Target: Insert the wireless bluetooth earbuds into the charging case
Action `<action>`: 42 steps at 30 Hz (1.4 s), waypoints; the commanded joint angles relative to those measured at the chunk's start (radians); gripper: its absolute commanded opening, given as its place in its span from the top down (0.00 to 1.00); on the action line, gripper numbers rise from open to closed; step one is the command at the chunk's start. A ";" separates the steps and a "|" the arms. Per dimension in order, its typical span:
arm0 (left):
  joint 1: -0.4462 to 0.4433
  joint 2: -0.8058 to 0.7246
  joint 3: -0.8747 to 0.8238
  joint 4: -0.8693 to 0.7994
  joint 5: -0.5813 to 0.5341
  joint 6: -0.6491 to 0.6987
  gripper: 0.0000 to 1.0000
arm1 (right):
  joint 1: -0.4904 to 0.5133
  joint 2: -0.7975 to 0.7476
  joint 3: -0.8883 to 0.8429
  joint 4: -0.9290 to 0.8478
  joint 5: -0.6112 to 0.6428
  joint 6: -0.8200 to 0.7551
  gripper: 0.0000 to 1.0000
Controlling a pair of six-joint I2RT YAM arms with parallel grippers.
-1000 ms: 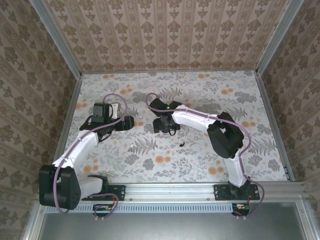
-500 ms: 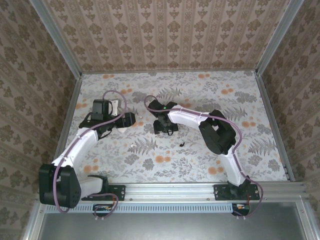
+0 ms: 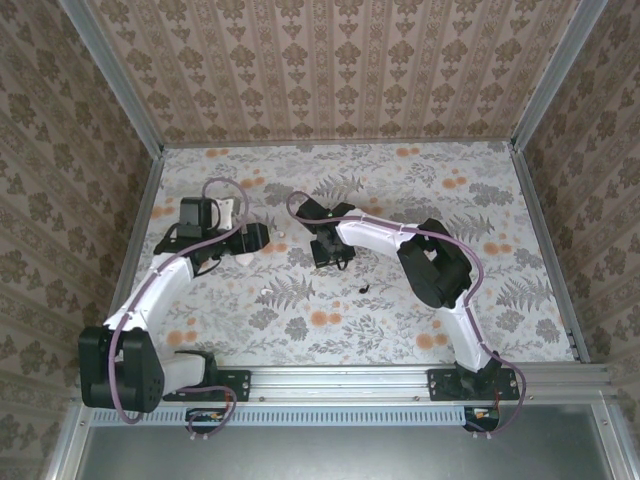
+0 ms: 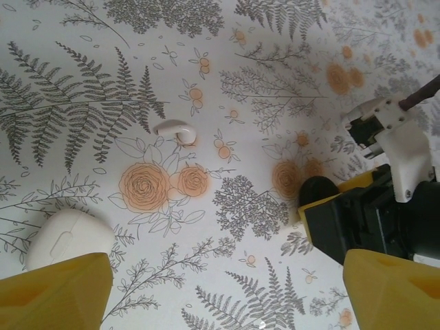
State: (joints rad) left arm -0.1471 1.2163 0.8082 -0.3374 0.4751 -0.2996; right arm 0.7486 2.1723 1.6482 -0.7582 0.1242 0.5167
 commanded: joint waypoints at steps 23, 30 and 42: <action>0.005 -0.022 0.165 -0.112 0.418 0.037 0.30 | -0.002 -0.508 -0.340 0.334 -0.293 -0.613 0.66; -0.098 0.035 0.198 -0.126 0.446 0.021 0.32 | 0.000 -0.618 -0.458 0.458 -0.394 -0.682 0.66; -0.217 0.157 0.194 0.000 0.516 -0.065 0.34 | 0.007 -0.658 -0.470 0.452 -0.373 -0.705 0.67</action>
State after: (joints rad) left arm -0.3443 1.3602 0.9726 -0.3691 0.9466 -0.3420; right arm 0.7490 1.5455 1.1881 -0.3283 -0.2344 -0.1631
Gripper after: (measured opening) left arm 0.659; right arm 0.450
